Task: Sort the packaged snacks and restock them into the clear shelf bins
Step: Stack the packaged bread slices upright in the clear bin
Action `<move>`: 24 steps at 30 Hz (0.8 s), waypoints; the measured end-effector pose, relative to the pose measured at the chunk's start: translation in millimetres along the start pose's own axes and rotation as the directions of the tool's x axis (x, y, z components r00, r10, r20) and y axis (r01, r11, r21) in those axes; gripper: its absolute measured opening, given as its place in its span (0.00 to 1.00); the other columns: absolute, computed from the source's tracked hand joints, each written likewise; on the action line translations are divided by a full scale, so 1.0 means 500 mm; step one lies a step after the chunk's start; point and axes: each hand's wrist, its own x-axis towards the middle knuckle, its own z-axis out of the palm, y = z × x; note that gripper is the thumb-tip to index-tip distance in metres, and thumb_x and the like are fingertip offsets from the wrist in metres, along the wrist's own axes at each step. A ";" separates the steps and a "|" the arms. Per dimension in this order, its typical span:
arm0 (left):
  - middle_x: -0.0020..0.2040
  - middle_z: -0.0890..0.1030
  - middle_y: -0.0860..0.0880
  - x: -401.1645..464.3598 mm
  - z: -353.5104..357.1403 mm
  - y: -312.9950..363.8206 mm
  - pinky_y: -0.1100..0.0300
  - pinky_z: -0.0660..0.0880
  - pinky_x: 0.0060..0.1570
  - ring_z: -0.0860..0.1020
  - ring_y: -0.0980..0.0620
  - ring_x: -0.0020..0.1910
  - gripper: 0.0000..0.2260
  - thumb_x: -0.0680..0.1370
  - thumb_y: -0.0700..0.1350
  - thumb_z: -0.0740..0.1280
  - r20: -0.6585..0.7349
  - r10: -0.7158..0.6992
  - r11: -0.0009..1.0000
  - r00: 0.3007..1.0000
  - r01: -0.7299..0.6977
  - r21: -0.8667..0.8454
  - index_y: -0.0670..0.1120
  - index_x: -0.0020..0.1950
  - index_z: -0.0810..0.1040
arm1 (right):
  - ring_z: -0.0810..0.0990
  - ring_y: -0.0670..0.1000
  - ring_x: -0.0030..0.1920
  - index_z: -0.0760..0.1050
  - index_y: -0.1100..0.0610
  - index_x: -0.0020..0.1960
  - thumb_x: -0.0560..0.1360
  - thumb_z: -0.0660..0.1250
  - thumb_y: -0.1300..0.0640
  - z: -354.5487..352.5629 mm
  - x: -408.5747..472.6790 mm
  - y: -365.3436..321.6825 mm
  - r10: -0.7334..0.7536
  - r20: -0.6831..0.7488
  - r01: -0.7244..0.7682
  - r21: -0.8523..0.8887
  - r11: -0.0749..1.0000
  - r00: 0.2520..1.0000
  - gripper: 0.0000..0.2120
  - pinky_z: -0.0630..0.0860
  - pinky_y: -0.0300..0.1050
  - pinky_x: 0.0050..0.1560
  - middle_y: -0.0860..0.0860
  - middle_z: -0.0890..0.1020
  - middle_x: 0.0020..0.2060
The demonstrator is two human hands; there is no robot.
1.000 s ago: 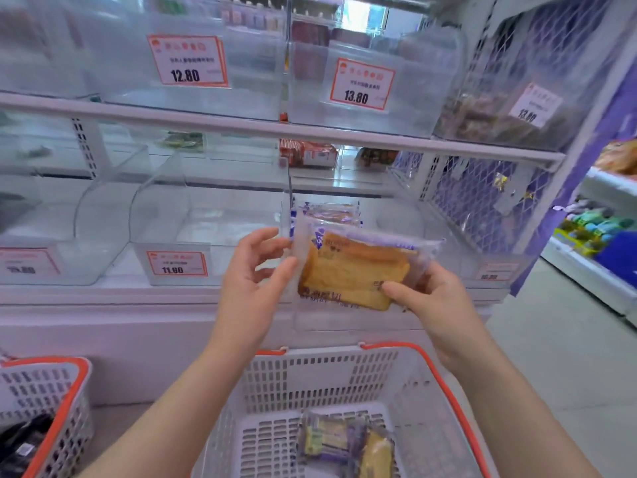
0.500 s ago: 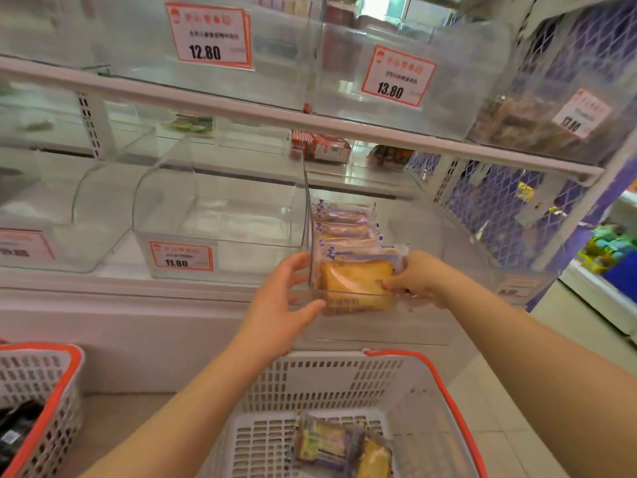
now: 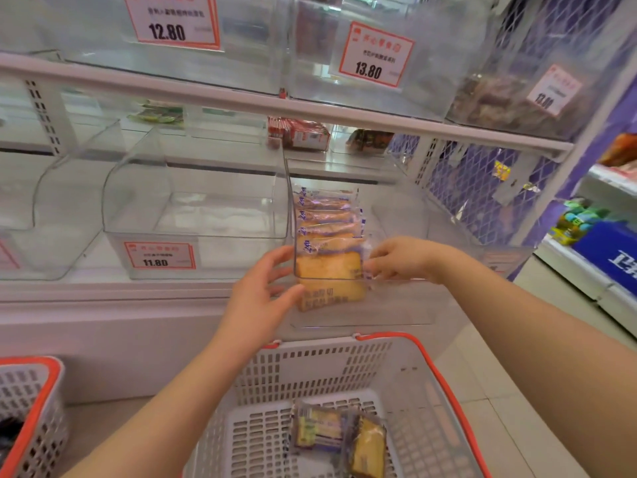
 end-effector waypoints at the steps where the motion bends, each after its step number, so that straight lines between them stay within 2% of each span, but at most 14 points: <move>1: 0.58 0.76 0.60 -0.001 0.000 -0.003 0.61 0.71 0.58 0.74 0.59 0.59 0.22 0.73 0.35 0.69 0.000 0.011 0.999 1.000 -0.011 0.030 0.54 0.61 0.69 | 0.76 0.50 0.43 0.77 0.61 0.51 0.77 0.65 0.56 -0.003 -0.005 0.006 -0.027 -0.084 0.029 0.028 0.999 0.996 0.09 0.73 0.41 0.44 0.54 0.79 0.44; 3: 0.59 0.76 0.57 -0.007 0.003 -0.014 0.66 0.69 0.55 0.73 0.60 0.58 0.22 0.73 0.39 0.69 -0.036 -0.001 0.993 0.999 0.006 0.115 0.53 0.64 0.70 | 0.77 0.48 0.44 0.77 0.55 0.48 0.76 0.66 0.57 0.009 -0.031 0.016 -0.168 -0.363 0.212 0.085 0.974 0.917 0.03 0.72 0.41 0.46 0.49 0.79 0.42; 5: 0.58 0.75 0.56 -0.021 0.010 -0.032 0.67 0.68 0.53 0.72 0.60 0.57 0.22 0.73 0.42 0.70 -0.087 -0.103 0.982 0.991 0.115 0.152 0.49 0.66 0.70 | 0.75 0.39 0.38 0.76 0.48 0.42 0.73 0.67 0.60 0.039 -0.079 0.024 -0.364 -0.620 0.458 -0.009 0.889 0.695 0.08 0.69 0.33 0.42 0.40 0.78 0.36; 6: 0.57 0.75 0.55 -0.030 0.016 -0.045 0.66 0.69 0.54 0.72 0.59 0.57 0.22 0.73 0.43 0.71 -0.089 -0.175 0.969 0.981 0.187 0.161 0.47 0.66 0.70 | 0.74 0.37 0.35 0.74 0.44 0.39 0.72 0.68 0.60 0.059 -0.104 0.032 -0.443 -0.656 0.542 -0.061 0.838 0.611 0.11 0.67 0.29 0.38 0.38 0.77 0.33; 7: 0.57 0.75 0.53 -0.041 0.023 -0.061 0.63 0.69 0.56 0.73 0.57 0.56 0.22 0.73 0.44 0.71 -0.068 -0.244 0.950 0.967 0.252 0.184 0.46 0.66 0.71 | 0.73 0.36 0.34 0.73 0.42 0.38 0.70 0.69 0.60 0.080 -0.126 0.046 -0.501 -0.649 0.611 -0.071 0.789 0.572 0.13 0.67 0.27 0.37 0.37 0.77 0.31; 8: 0.56 0.76 0.52 -0.053 0.028 -0.078 0.60 0.70 0.55 0.73 0.56 0.55 0.21 0.73 0.44 0.71 -0.029 -0.311 0.926 0.950 0.309 0.218 0.46 0.65 0.71 | 0.73 0.36 0.33 0.73 0.42 0.38 0.69 0.69 0.60 0.103 -0.144 0.062 -0.534 -0.599 0.647 -0.033 0.762 0.597 0.12 0.68 0.27 0.36 0.37 0.78 0.32; 9: 0.54 0.77 0.51 -0.064 0.033 -0.096 0.60 0.71 0.52 0.75 0.54 0.54 0.20 0.74 0.44 0.70 0.015 -0.374 0.900 0.927 0.359 0.246 0.46 0.64 0.72 | 0.74 0.37 0.33 0.74 0.42 0.39 0.69 0.69 0.60 0.126 -0.151 0.085 -0.540 -0.518 0.646 0.031 0.763 0.663 0.12 0.68 0.27 0.37 0.38 0.79 0.33; 12: 0.45 0.80 0.48 -0.100 0.040 -0.144 0.59 0.73 0.47 0.78 0.52 0.46 0.08 0.75 0.42 0.68 0.144 -0.508 0.828 0.849 0.436 0.353 0.46 0.53 0.76 | 0.76 0.41 0.38 0.75 0.47 0.48 0.73 0.68 0.62 0.201 -0.134 0.162 -0.415 -0.147 0.426 0.053 0.903 0.898 0.10 0.73 0.36 0.41 0.45 0.79 0.38; 14: 0.40 0.79 0.50 -0.126 0.047 -0.185 0.62 0.72 0.44 0.77 0.52 0.42 0.02 0.76 0.42 0.67 0.218 -0.558 0.781 0.800 0.418 0.465 0.47 0.47 0.76 | 0.76 0.48 0.43 0.74 0.57 0.55 0.75 0.66 0.61 0.245 -0.103 0.216 -0.265 0.054 0.267 -0.046 0.962 0.963 0.09 0.72 0.40 0.44 0.52 0.79 0.43; 17: 0.38 0.77 0.53 -0.176 0.064 -0.251 0.73 0.67 0.35 0.74 0.56 0.39 0.01 0.76 0.43 0.65 0.294 -0.622 0.696 0.726 0.340 0.632 0.49 0.46 0.75 | 0.78 0.54 0.50 0.74 0.61 0.58 0.76 0.65 0.58 0.305 -0.064 0.293 -0.067 0.235 0.116 -0.201 0.973 0.970 0.12 0.66 0.39 0.41 0.54 0.78 0.46; 19: 0.39 0.77 0.52 -0.204 0.087 -0.293 0.67 0.71 0.38 0.74 0.55 0.38 0.02 0.77 0.43 0.63 0.328 -0.675 0.655 0.661 0.332 0.679 0.49 0.46 0.75 | 0.77 0.56 0.55 0.73 0.61 0.61 0.76 0.64 0.56 0.341 -0.045 0.340 0.050 0.301 0.040 -0.285 0.958 0.952 0.15 0.66 0.39 0.43 0.54 0.78 0.53; 21: 0.39 0.76 0.50 -0.227 0.120 -0.332 0.60 0.71 0.40 0.74 0.52 0.39 0.03 0.77 0.43 0.62 0.344 -0.712 0.626 0.612 0.332 0.705 0.49 0.45 0.75 | 0.75 0.56 0.59 0.70 0.60 0.64 0.77 0.63 0.54 0.385 -0.027 0.390 0.167 0.345 -0.062 -0.297 0.953 0.924 0.18 0.69 0.40 0.50 0.56 0.76 0.60; 22: 0.40 0.76 0.51 -0.238 0.138 -0.351 0.60 0.70 0.40 0.74 0.52 0.40 0.04 0.77 0.43 0.62 0.341 -0.724 0.613 0.600 0.333 0.716 0.48 0.47 0.76 | 0.75 0.57 0.60 0.70 0.59 0.63 0.77 0.62 0.52 0.409 -0.020 0.411 0.226 0.351 -0.123 -0.293 0.948 0.909 0.17 0.69 0.41 0.52 0.56 0.76 0.60; 24: 0.43 0.77 0.51 -0.262 0.169 -0.391 0.63 0.70 0.43 0.76 0.51 0.44 0.06 0.77 0.43 0.62 0.315 -0.755 0.588 0.575 0.381 0.714 0.46 0.52 0.77 | 0.74 0.58 0.60 0.73 0.57 0.57 0.79 0.60 0.52 0.459 0.000 0.452 0.292 0.390 -0.184 -0.291 0.939 0.873 0.12 0.70 0.42 0.47 0.56 0.78 0.54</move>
